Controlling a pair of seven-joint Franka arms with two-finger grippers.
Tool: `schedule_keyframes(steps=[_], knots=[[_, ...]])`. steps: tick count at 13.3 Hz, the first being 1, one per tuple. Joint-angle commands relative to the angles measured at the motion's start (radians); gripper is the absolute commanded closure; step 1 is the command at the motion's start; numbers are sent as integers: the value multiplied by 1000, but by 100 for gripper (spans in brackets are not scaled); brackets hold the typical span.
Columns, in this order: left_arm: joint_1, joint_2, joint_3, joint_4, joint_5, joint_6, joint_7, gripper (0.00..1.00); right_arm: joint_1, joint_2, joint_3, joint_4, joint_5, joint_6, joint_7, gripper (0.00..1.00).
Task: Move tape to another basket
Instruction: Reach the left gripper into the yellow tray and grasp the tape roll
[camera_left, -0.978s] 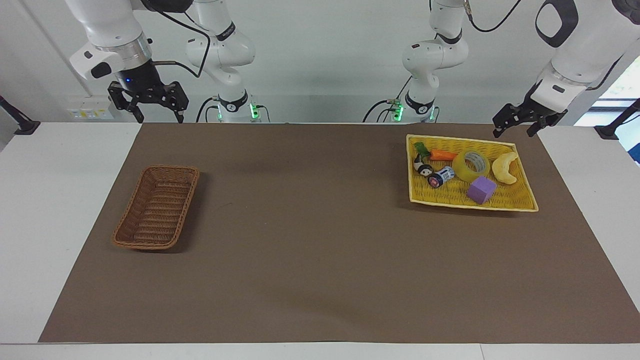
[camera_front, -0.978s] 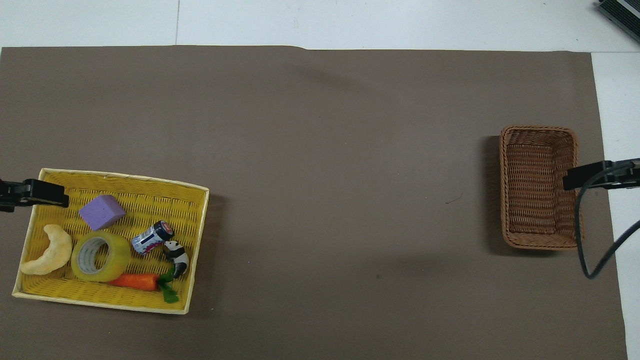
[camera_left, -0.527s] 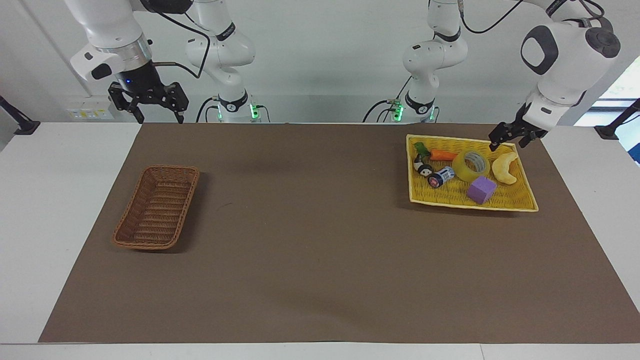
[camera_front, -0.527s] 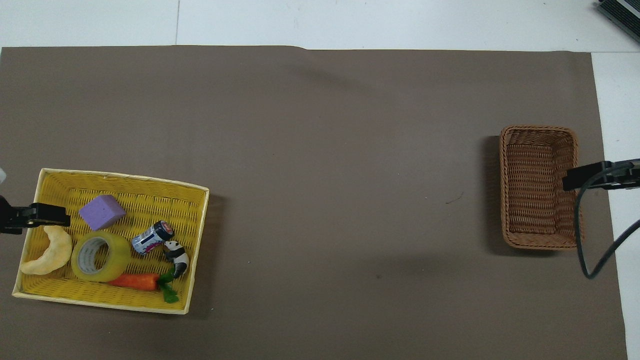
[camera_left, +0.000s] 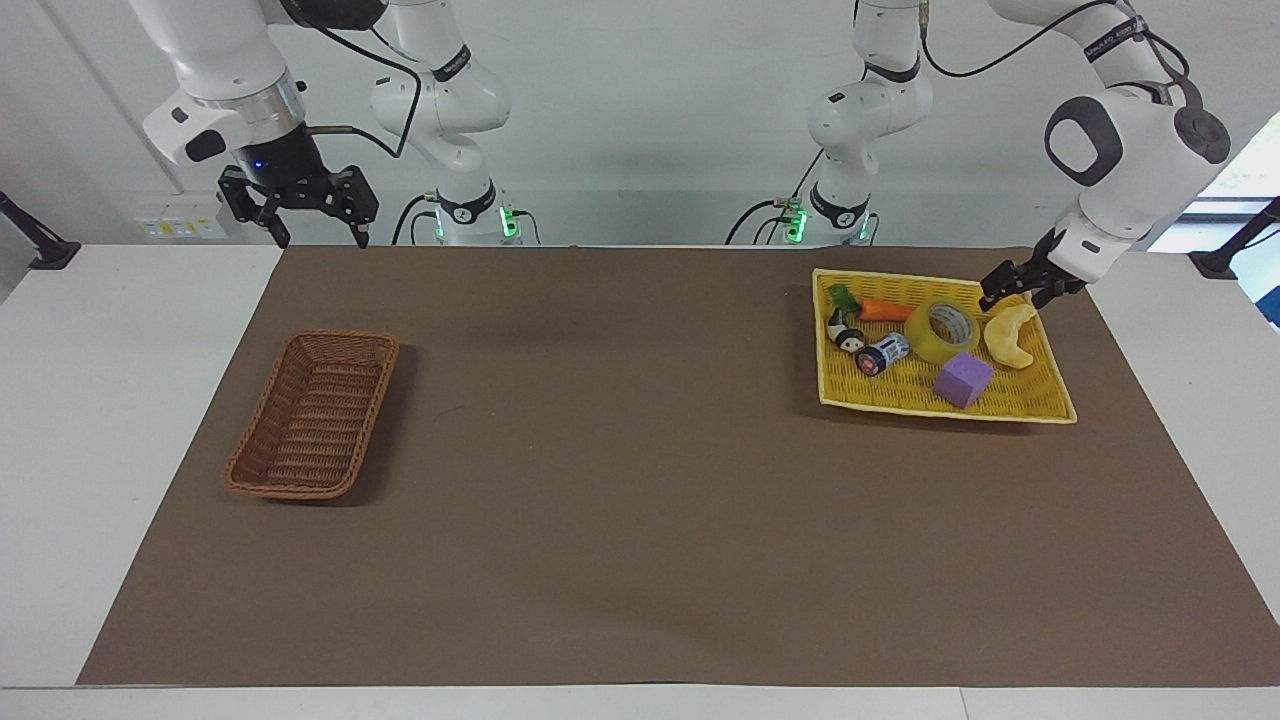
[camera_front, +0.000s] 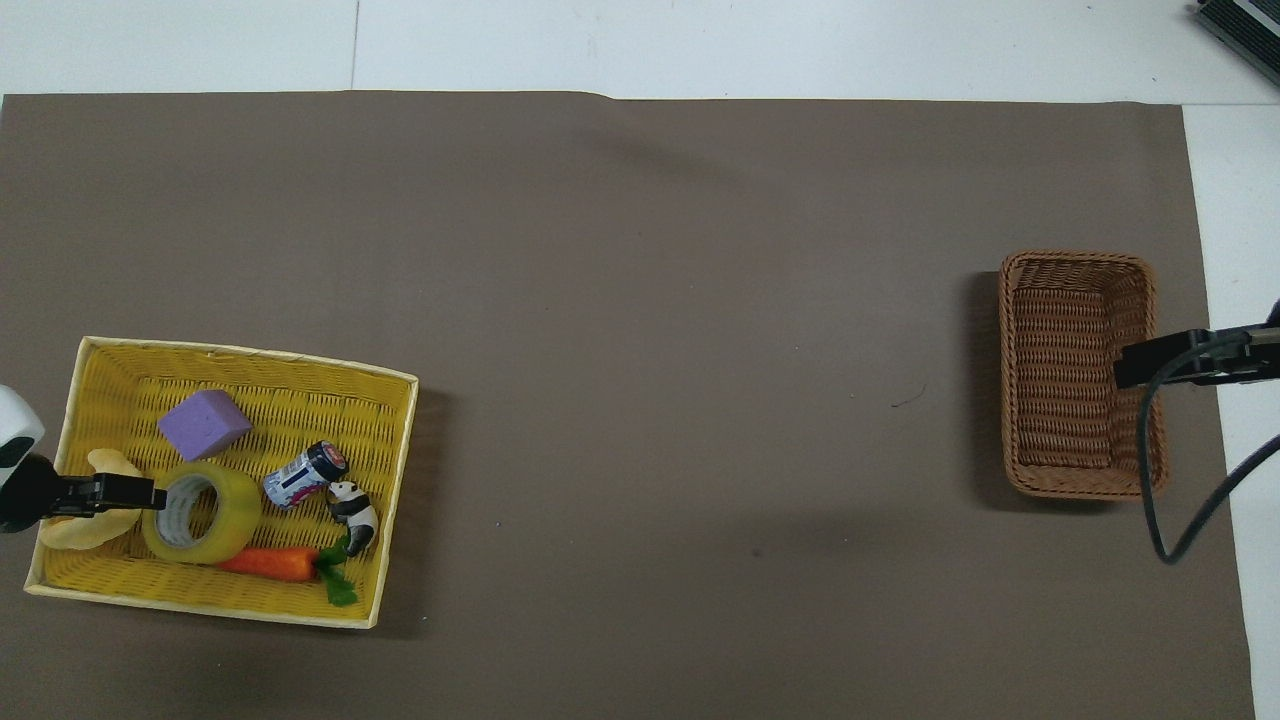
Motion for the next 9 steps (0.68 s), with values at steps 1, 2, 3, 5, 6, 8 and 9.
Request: schedule_keyframes(steps=[1,2,3,5,6,8,9], knots=[[14,9,-11,-64,-31,78,27,14,-4,-26,-2,-27,21,-13,-36,0],[13,10,-12,-91,-31,113,27,24,-4,-26,-2,-27,21,-14,-36,0],[2,16,-12,-119,-31,145,34,44,-4,-26,-2,-25,21,-13,-36,0],[8,16,-12,-141,-31,169,107,100,-3,-29,3,-27,21,-17,-32,0],[17,21,-11,-120,-32,147,167,100,-2,-34,5,-30,35,-19,-30,0],[45,36,-12,-55,-35,60,179,100,-2,-34,5,-33,87,-19,-27,0],[43,38,-12,-6,-37,7,175,100,-2,-34,5,-33,118,-20,-25,0]])
